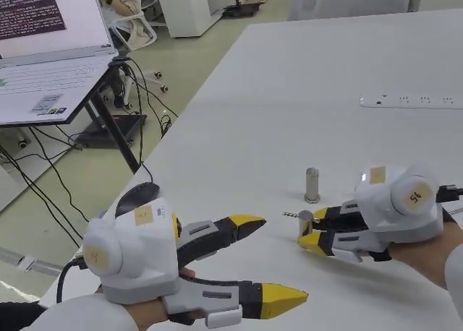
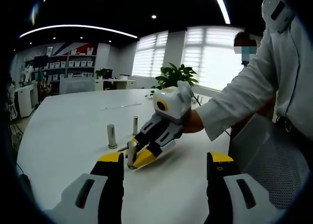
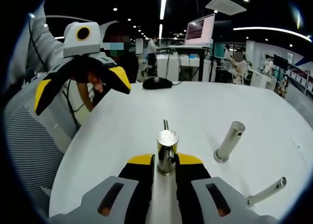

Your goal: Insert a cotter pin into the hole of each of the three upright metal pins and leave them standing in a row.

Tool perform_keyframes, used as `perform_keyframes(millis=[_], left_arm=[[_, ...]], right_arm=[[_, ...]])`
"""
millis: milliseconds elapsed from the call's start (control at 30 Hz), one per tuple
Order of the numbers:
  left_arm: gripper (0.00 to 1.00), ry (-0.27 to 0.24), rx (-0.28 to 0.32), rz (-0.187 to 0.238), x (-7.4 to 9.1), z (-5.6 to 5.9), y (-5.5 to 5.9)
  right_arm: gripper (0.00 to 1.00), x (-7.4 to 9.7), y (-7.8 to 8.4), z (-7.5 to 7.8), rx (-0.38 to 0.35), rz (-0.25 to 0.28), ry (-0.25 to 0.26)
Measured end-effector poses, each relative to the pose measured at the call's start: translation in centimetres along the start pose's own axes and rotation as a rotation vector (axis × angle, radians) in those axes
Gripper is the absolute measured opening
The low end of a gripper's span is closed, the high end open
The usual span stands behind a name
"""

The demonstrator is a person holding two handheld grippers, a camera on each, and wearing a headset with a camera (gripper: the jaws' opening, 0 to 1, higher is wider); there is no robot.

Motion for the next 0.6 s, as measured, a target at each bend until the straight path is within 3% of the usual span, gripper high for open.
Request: perform_keyframes(millis=[233,600], left_arm=[[0.68,-0.001,0.0,0.003,-0.1,0.0,0.0],[0.68,0.001,-0.006,0.012,-0.2,0.0,-0.3]], right_arm=[[0.22,0.2,0.0,0.0,-0.002,0.0,0.009],[0.24,2.5,0.5,0.2,-0.014,-0.015,0.032]])
Point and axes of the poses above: the centre of the closed fingertips' face, and the gripper's own axes: x roughly backward along the fingers, z roughly to its right, y roughly out of its underside, the point moved 5 cm from there along x, roughly backward along the fingers, and after that the axes turned 11 degrees about z, right-handed, at the moved point
